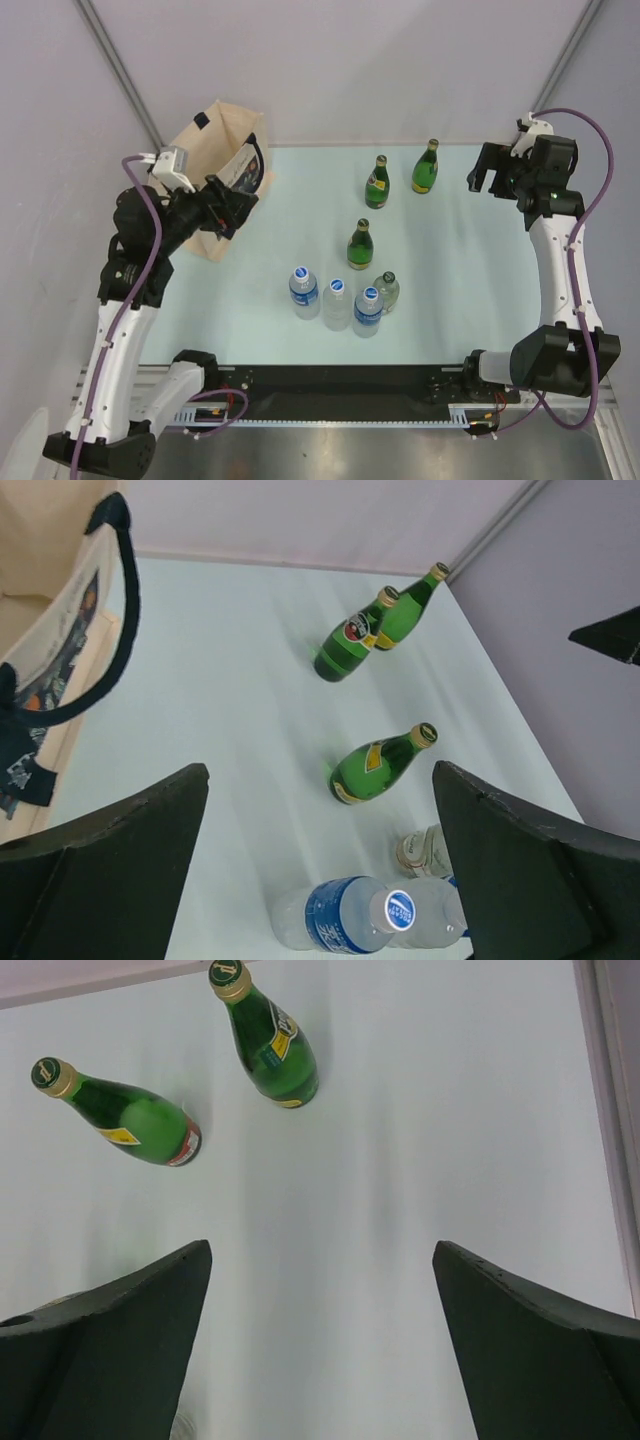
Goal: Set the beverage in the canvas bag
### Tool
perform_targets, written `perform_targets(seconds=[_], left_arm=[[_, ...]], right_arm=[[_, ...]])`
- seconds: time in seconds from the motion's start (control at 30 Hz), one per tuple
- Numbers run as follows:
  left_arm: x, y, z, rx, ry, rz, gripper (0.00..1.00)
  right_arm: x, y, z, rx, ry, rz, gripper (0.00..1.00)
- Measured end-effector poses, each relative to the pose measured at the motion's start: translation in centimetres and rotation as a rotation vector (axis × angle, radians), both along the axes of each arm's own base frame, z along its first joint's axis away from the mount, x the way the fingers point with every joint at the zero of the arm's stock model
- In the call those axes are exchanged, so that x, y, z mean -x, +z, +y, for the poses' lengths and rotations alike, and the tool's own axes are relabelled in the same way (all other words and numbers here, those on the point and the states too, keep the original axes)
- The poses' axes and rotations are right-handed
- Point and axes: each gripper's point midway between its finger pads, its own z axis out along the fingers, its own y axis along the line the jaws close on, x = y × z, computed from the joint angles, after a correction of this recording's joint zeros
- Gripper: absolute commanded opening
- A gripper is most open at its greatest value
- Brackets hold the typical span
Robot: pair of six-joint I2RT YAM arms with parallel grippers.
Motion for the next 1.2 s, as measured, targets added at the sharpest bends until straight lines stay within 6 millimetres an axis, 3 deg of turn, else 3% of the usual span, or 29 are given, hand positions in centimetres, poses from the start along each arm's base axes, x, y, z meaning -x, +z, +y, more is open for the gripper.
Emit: perform_targets(seconds=[0.23,0.43,0.5,0.63,0.83,0.87,1.2], left_arm=[[0.2,-1.3,-4.4,-0.011,-0.139,0.071,1.00],[-0.4,-1.7,-9.2,-0.058,-0.225,0.129,1.00],[-0.5,-2.1,-11.4,-0.090,-0.255,0.156,1.00],[-0.8,-3.0,-15.2,-0.146,-0.297,0.196,1.00],[-2.0,-5.3,-21.3,-0.264,-0.339,0.261,0.98],[-2.3,-5.8,-22.1,-0.285,-0.339,0.268,0.95],[-3.1,-9.6,-26.2,-0.490,-0.313,0.332,0.89]], right_arm=[[0.5,0.3,2.6,-0.016,0.175,-0.019,1.00],[3.8,2.2,8.5,0.001,0.513,-0.119,1.00],[4.7,3.0,9.7,-0.003,0.590,-0.154,1.00],[5.2,2.9,9.9,0.001,0.631,-0.156,1.00],[5.5,1.7,8.6,-0.029,0.612,-0.134,1.00],[5.6,1.3,8.5,-0.036,0.608,-0.125,1.00],[6.1,-0.5,8.1,-0.086,0.579,-0.082,1.00]])
